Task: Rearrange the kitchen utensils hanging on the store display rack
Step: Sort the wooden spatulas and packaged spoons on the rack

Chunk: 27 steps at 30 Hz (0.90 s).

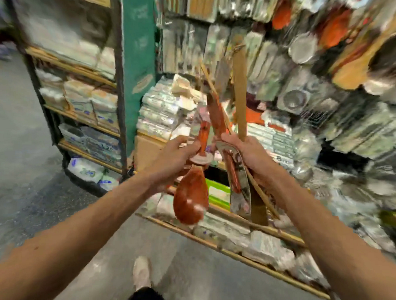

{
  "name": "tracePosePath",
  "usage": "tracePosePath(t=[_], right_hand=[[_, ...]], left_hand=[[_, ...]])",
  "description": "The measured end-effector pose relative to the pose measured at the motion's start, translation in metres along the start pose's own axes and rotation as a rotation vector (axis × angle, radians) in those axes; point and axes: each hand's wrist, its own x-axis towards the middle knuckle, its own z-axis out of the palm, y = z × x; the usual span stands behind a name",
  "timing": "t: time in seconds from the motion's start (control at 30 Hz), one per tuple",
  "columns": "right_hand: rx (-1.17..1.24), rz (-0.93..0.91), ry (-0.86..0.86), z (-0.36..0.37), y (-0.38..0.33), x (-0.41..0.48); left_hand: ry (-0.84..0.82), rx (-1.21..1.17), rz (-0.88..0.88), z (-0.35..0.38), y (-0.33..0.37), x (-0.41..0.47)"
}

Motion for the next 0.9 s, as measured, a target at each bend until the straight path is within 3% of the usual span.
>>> tracePosePath(t=[0.33,0.5,0.73,0.9], right_hand=[[0.107,-0.198,0.272,-0.135,-0.077,-0.028],[0.142,-0.218,0.356,-0.180,-0.081,0.004],[0.051,-0.202,0.504,-0.237,-0.092,0.081],[0.117,-0.189,0.552,-0.270,-0.091,0.125]], left_hand=[[-0.057,0.069,0.291,0.145,0.122,0.042],[-0.153,0.060,0.257,0.170,0.140,0.109],[-0.113,0.076,0.295,0.190,0.170,0.222],[-0.112,0.122,0.272,0.209,0.183,0.282]])
